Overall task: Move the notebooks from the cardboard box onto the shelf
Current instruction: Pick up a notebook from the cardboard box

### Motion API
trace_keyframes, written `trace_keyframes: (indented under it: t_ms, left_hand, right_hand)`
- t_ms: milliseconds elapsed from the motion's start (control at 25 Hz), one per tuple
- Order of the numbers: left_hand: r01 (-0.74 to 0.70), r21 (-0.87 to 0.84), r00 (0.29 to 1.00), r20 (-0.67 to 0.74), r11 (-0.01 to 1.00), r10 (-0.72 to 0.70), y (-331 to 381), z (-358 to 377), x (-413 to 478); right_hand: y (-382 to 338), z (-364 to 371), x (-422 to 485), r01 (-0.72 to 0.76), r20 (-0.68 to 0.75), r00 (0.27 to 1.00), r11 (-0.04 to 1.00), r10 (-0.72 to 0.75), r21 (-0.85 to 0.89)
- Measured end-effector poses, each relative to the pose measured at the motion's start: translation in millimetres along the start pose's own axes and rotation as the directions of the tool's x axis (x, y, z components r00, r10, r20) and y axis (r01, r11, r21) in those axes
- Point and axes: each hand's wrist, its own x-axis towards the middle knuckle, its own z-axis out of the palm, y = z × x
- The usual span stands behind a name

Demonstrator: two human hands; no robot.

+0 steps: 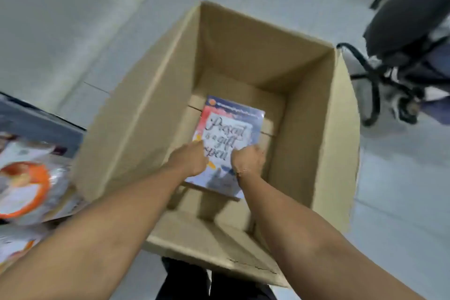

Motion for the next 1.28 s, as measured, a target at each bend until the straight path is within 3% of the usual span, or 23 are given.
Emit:
trace_keyframes:
  t_ms: [120, 200, 440, 600, 760, 840, 920, 1000, 1080, 1160, 1280]
  left_hand:
    - [0.325, -0.008, 0.942, 0.092, 0.946, -0.322, -23.3, 40.8, 25.6]
    - [0.430, -0.054, 0.903, 0.046, 0.901, -0.428, -32.3, 55.7, 27.7]
    - [0.535, -0.031, 0.843, -0.051, 0.845, -0.535, -19.6, 46.7, 31.9]
    - [0.468, 0.017, 0.880, -0.101, 0.883, -0.465, -5.2, 19.9, 14.8]
    - [0.304, -0.049, 0.894, -0.329, 0.952, -0.302, 4.3, -22.4, -26.6]
    - [0.190, -0.086, 0.851, -0.482, 0.978, -0.208, 6.7, -55.1, -65.2]
    - [0.079, -0.093, 0.734, -0.669, 0.993, -0.121, 4.6, -93.6, -116.9]
    - [0.002, -0.051, 0.530, -0.847, 0.999, -0.045, -3.4, -131.6, -179.4]
    - [-0.009, 0.000, 0.227, -0.974, 1.000, 0.002, -19.1, -164.1, -251.9]
    - [0.034, 0.003, -0.071, -0.997, 0.999, 0.006, -35.7, -188.1, -330.0]
    - [0.137, -0.046, -0.409, -0.913, 0.989, 0.014, -49.1, -212.2, -451.7]
  right_hand:
    - [28.3, 31.8, 17.8, -0.259, 0.188, 0.946, 0.965, 0.264, -0.052]
    - [40.6, 46.1, 19.4, -0.339, 0.249, 0.909, 0.941, 0.335, -0.029]
    - [40.5, 53.7, 20.3, -0.367, 0.035, 0.930, 0.929, 0.366, 0.044]
    - [28.0, 40.9, 11.7, -0.301, -0.120, 0.938, 0.935, 0.326, 0.185]
    - [2.2, 18.4, -21.1, -0.114, -0.262, 0.944, 0.943, 0.201, 0.313]
    - [-23.7, 1.6, -48.8, 0.021, -0.330, 0.934, 0.902, 0.136, 0.431]
    - [-55.5, -20.6, -88.0, 0.267, -0.416, 0.909, 0.781, -0.009, 0.565]
    - [-90.4, -45.2, -138.2, 0.537, -0.533, 0.827, 0.532, -0.179, 0.655]
    - [-130.0, -70.3, -199.0, 0.722, -0.653, 0.692, 0.276, -0.308, 0.634]
    - [-165.8, -91.1, -268.7, 0.835, -0.749, 0.526, 0.078, -0.403, 0.545]
    - [-212.1, -126.6, -392.0, 0.828, -0.776, 0.336, -0.226, -0.533, 0.514]
